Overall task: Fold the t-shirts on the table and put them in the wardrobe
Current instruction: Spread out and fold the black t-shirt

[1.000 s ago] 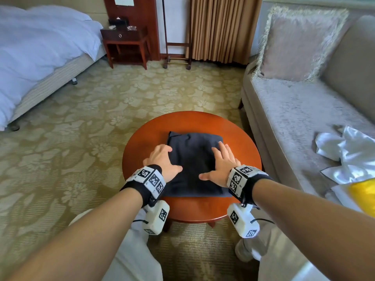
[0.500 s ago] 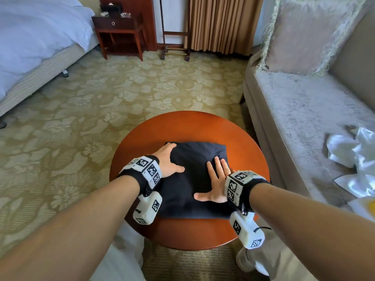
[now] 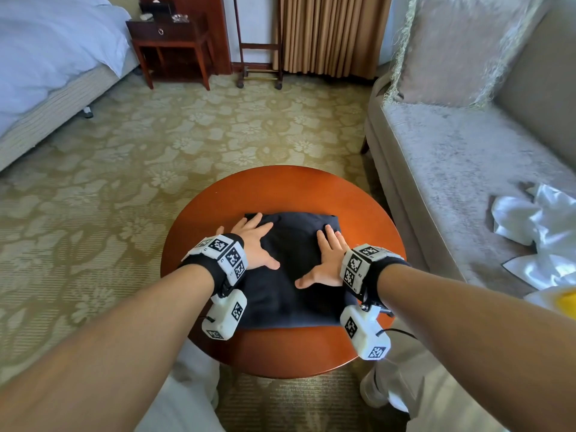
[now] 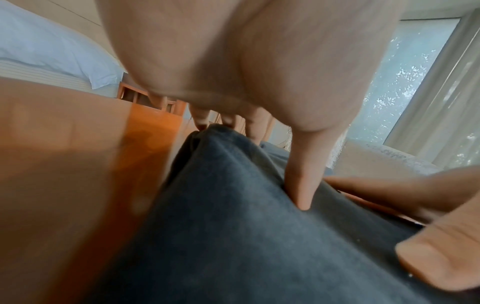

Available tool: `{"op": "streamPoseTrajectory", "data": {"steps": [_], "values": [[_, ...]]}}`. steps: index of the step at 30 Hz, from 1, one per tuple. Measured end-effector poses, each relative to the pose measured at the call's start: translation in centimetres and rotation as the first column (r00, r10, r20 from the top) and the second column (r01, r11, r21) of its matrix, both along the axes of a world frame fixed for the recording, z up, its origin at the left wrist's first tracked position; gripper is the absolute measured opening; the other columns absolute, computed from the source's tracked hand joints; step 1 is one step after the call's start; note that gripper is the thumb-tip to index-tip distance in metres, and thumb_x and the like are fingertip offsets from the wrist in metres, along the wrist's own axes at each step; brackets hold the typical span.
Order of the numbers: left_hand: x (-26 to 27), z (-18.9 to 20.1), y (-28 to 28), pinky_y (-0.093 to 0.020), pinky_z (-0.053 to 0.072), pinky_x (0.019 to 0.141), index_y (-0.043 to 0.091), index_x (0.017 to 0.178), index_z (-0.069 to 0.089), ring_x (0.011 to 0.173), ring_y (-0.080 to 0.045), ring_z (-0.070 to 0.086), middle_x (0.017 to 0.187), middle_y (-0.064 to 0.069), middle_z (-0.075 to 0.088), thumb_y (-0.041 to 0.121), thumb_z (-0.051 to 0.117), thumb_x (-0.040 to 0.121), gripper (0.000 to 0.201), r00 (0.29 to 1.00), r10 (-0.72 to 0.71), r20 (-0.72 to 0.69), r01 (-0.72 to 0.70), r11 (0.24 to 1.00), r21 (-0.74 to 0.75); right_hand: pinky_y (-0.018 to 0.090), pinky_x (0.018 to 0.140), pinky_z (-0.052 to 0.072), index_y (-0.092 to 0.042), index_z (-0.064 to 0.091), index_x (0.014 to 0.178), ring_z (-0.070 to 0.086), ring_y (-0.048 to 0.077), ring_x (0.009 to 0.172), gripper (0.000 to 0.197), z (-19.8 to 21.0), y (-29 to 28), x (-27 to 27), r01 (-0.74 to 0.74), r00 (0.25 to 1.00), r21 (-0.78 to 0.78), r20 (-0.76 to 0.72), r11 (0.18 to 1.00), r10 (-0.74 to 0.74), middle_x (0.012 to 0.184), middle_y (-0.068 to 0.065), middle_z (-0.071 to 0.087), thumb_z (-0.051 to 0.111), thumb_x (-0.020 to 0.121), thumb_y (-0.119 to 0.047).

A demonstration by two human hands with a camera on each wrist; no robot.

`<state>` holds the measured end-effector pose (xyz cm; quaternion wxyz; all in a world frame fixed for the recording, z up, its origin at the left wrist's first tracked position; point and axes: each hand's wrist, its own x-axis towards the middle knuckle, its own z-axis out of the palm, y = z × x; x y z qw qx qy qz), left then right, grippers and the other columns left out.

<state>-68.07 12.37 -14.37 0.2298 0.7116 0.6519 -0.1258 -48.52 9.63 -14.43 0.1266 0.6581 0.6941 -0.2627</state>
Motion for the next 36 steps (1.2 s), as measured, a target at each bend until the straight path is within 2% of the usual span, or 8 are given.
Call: {"op": "streamPoseTrajectory", "data": {"steps": [5, 9, 16, 20, 28, 30, 33, 36], "values": [[-0.2, -0.3, 0.0, -0.057, -0.001, 0.119, 0.038, 0.155, 0.002, 0.150, -0.017, -0.013, 0.162, 0.011, -0.018, 0.059, 0.068, 0.078, 0.104, 0.999, 0.027, 0.043, -0.026, 0.999, -0.023, 0.053, 0.117, -0.007, -0.027, -0.008, 0.154, -0.017, 0.024, 0.148, 0.119, -0.1, 0.3, 0.2, 0.010, 0.999, 0.001, 0.031, 1.000, -0.010, 0.160, -0.002, -0.021, 0.068, 0.070, -0.065], [-0.5, 0.4, -1.8, -0.049, 0.010, 0.121, 0.028, 0.156, 0.003, 0.151, -0.022, -0.002, 0.163, 0.005, -0.015, 0.052, 0.073, 0.078, 0.108, 0.946, 0.223, 0.235, -0.228, 0.974, -0.006, 0.052, 0.119, 0.012, -0.026, 0.002, 0.155, -0.001, 0.034, 0.148, 0.118, 0.9, 0.1, 0.0, 0.149, 0.989, -0.031, 0.024, 0.988, -0.148, 0.161, 0.008, -0.009, 0.069, 0.066, -0.067], [-0.3, 1.9, -8.1, -0.041, 0.049, 0.092, 0.010, 0.115, 0.056, 0.111, -0.035, 0.057, 0.127, -0.013, 0.055, 0.039, 0.074, 0.073, 0.055, 0.750, 0.607, 0.261, -0.645, 0.759, 0.087, 0.029, 0.067, 0.042, -0.009, 0.051, 0.132, 0.058, 0.032, 0.099, 0.071, 3.9, -4.3, 2.0, 0.424, 0.906, 0.011, 0.009, 0.906, -0.424, 0.116, 0.016, 0.058, 0.069, 0.074, -0.047], [0.5, 2.0, -11.9, -0.033, 0.050, 0.074, 0.011, 0.095, 0.061, 0.083, -0.030, 0.061, 0.108, -0.011, 0.064, 0.031, 0.069, 0.081, 0.025, 0.731, 0.632, 0.255, -0.668, 0.740, 0.080, 0.025, 0.055, 0.039, -0.008, 0.063, 0.108, 0.057, 0.025, 0.069, 0.041, 3.8, -7.7, 2.0, 0.503, 0.863, -0.003, -0.057, 0.865, -0.502, 0.083, 0.009, 0.059, 0.068, 0.075, -0.032], [0.6, 1.4, -16.3, -0.027, 0.044, 0.069, 0.010, 0.075, 0.058, 0.072, -0.026, 0.057, 0.073, -0.004, 0.059, 0.029, 0.076, 0.077, 0.026, 0.667, 0.685, 0.294, -0.706, 0.707, -0.046, 0.020, 0.061, 0.038, -0.010, 0.053, 0.092, 0.045, 0.019, 0.080, 0.003, 3.2, -13.0, 2.1, 0.474, 0.813, -0.193, -0.278, 0.859, -0.511, 0.091, 0.006, 0.046, 0.055, 0.093, -0.012], [0.4, 1.7, -17.0, -0.028, 0.046, 0.072, 0.009, 0.082, 0.061, 0.073, -0.027, 0.060, 0.068, -0.004, 0.056, 0.027, 0.078, 0.073, 0.027, 0.644, 0.689, 0.334, -0.702, 0.705, -0.100, 0.015, 0.059, 0.035, -0.013, 0.040, 0.069, 0.040, 0.012, 0.064, 0.029, 3.3, -13.6, 2.2, 0.448, 0.804, -0.253, -0.306, 0.857, -0.510, 0.073, 0.000, 0.043, 0.047, 0.096, -0.007], [0.1, 1.6, -17.6, -0.032, 0.052, 0.076, 0.007, 0.108, 0.055, 0.080, -0.028, 0.063, 0.091, -0.011, 0.063, 0.028, 0.082, 0.062, 0.057, 0.609, 0.687, 0.398, -0.686, 0.707, -0.171, 0.028, 0.068, 0.055, 0.000, 0.052, 0.070, 0.062, 0.027, 0.057, 0.012, 3.7, -14.4, 2.7, 0.551, 0.680, -0.271, -0.402, 0.789, -0.613, 0.049, 0.014, 0.060, 0.057, 0.072, -0.011], [-0.7, 1.9, -18.0, -0.024, 0.049, 0.051, 0.024, 0.123, 0.044, 0.072, -0.024, 0.064, 0.099, -0.010, 0.062, 0.013, 0.077, 0.072, 0.062, 0.489, 0.626, 0.608, -0.651, 0.725, -0.224, 0.029, 0.046, 0.055, 0.004, 0.054, 0.088, 0.064, 0.028, 0.045, 0.013, 4.4, -15.2, 3.4, 0.584, 0.563, -0.340, -0.485, 0.737, -0.670, 0.063, 0.020, 0.065, 0.056, 0.077, -0.004]]}}
